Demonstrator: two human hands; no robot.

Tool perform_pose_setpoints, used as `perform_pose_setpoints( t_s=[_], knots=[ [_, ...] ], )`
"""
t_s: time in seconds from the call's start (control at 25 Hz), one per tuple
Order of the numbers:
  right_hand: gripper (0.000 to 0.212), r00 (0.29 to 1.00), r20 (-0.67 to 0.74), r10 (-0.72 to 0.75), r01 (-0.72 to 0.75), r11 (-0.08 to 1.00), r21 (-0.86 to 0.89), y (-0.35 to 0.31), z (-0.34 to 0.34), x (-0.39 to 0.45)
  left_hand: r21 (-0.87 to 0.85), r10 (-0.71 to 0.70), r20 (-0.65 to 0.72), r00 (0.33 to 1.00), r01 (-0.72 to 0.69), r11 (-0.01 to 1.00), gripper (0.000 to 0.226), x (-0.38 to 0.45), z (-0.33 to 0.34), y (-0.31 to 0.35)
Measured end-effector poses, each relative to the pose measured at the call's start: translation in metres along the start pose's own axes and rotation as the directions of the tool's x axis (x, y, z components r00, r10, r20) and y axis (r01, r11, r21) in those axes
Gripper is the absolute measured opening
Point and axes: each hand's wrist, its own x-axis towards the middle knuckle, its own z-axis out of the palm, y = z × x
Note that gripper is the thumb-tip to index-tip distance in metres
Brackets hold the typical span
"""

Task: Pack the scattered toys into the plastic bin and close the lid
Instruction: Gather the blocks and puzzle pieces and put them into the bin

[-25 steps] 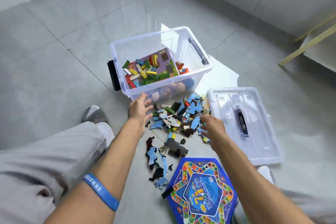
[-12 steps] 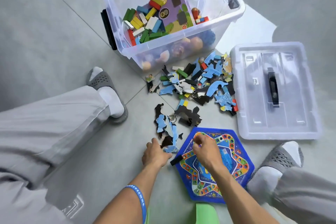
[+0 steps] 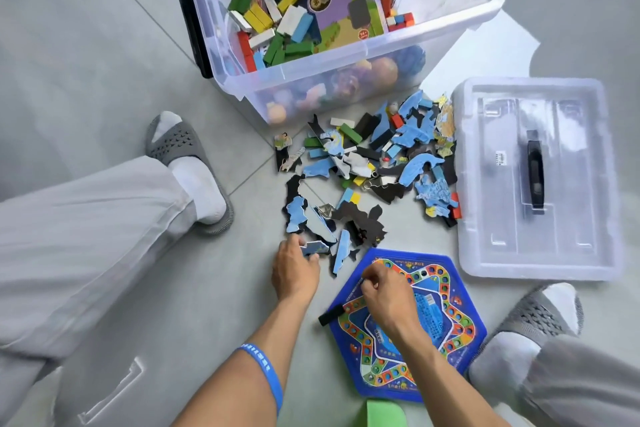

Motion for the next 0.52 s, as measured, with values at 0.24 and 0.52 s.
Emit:
perform_pose_setpoints(
  t_s=[0.24,0.52],
  knots=[
    [0.034,0.950,-0.195,-0.245,0.221,0.965,-0.140,-0.021,-0.023,0.033,0.023,0.261,-0.080,0.962,-0.260,0.965,0.024,0.033,-0.015,0.051],
    [0.035,0.981,-0.021,-0.194,0.149,0.816,-0.558,-0.009,-0.040,0.054,0.218,0.377,0.192,0.906,-0.414,0.884,0.025,0.065,0.017,0.097]
  ],
)
